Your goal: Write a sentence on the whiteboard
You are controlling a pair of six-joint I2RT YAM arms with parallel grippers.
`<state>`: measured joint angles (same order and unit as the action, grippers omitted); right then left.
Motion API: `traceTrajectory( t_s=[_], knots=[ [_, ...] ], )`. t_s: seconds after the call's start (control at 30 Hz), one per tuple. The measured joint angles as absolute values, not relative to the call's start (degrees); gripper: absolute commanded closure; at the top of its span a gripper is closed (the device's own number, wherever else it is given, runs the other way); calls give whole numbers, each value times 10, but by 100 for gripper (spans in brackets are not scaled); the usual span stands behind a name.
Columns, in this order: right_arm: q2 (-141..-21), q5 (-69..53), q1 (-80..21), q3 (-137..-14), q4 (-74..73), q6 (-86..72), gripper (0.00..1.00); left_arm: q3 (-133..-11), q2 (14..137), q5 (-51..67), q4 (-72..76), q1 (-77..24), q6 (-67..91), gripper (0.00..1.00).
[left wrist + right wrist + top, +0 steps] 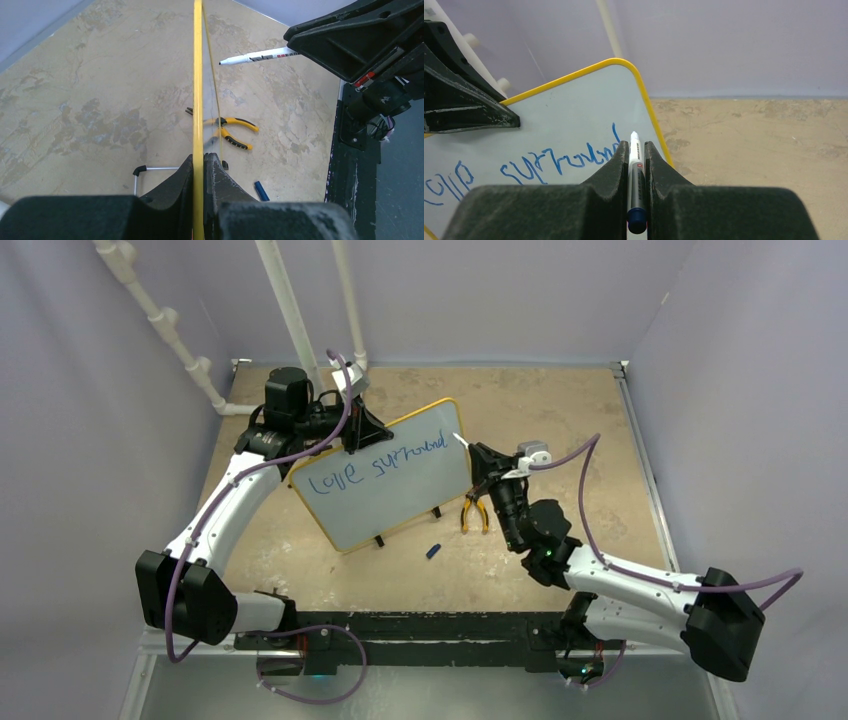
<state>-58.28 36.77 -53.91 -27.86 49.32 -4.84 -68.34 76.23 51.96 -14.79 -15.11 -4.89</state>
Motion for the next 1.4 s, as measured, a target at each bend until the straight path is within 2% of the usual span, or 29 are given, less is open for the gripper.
traceTrajectory(
  t_s=[0.93,1.4],
  knots=[
    [-622,335,-525,-281,501,-55,100,-683,763,516,-147,-151,-45,100],
    [-622,377,-525,-281,484,-65,100,-683,764,515,-146,-150,-45,100]
  ],
)
